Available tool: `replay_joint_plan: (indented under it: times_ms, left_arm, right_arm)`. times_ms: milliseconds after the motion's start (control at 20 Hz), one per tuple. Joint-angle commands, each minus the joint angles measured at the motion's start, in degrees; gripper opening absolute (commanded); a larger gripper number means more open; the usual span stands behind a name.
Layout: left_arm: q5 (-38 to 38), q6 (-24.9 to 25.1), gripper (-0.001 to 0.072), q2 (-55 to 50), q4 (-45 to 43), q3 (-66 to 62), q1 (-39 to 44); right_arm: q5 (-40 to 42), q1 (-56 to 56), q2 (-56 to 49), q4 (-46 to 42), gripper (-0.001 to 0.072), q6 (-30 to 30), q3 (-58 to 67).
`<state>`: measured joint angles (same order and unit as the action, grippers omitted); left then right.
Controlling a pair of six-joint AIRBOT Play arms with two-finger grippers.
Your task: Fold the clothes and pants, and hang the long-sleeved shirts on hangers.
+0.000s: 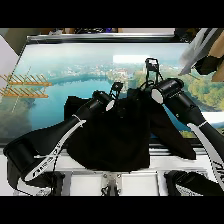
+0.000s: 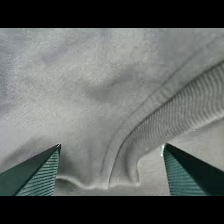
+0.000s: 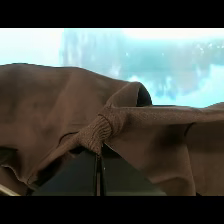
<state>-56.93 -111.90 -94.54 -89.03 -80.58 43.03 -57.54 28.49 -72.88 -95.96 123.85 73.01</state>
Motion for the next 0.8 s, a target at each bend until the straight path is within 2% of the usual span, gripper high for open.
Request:
replay_joint_plan:
  times_ms: [0, 100, 150, 250, 300, 350, 550, 750]
  left_arm:
    - [1.14, -0.2, 0.0682, -0.63, 0.11, 0.07, -0.17]
    - [1.6, -1.33, 0.0682, -1.7, 0.13, 0.04, -0.79]
    - [1.81, -1.51, 0.0659, -2.19, 0.11, 0.04, -1.11]
    - [2.4, -1.51, 0.0297, -2.12, 0.11, 0.04, -2.32]
    - [2.54, -1.44, 0.0076, -1.36, 0.07, 0.04, -3.23]
    - [2.69, -0.98, 0.0016, -0.04, 0.09, 0.04, -4.5]
    - [-0.35, 4.26, 0.0016, 9.79, 0.72, 0.04, -9.55]
    - [-13.68, 12.11, 0.0016, 21.03, 0.81, 0.04, -10.12]
  right_arm:
    - [0.02, -0.07, 1.18, -0.39, 0.0017, 0.04, 0.02]
    - [0.02, -0.07, 1.64, -0.22, 0.0017, 0.04, 0.02]
    - [0.0, -0.07, 1.88, -0.24, 0.0017, 0.02, 0.02]
    - [-0.57, -0.07, 2.29, -0.26, 0.0017, 0.0, 0.02]
    - [-1.73, -0.07, 2.51, -0.76, 0.0017, -0.2, 0.02]
    - [-3.04, -0.07, 2.71, -1.33, 0.0017, -1.49, 0.02]
    - [-9.01, -0.07, 5.09, -2.29, 0.0017, -6.32, 0.04]
    - [-16.46, -0.04, 11.04, -1.07, 0.0017, -7.58, 0.07]
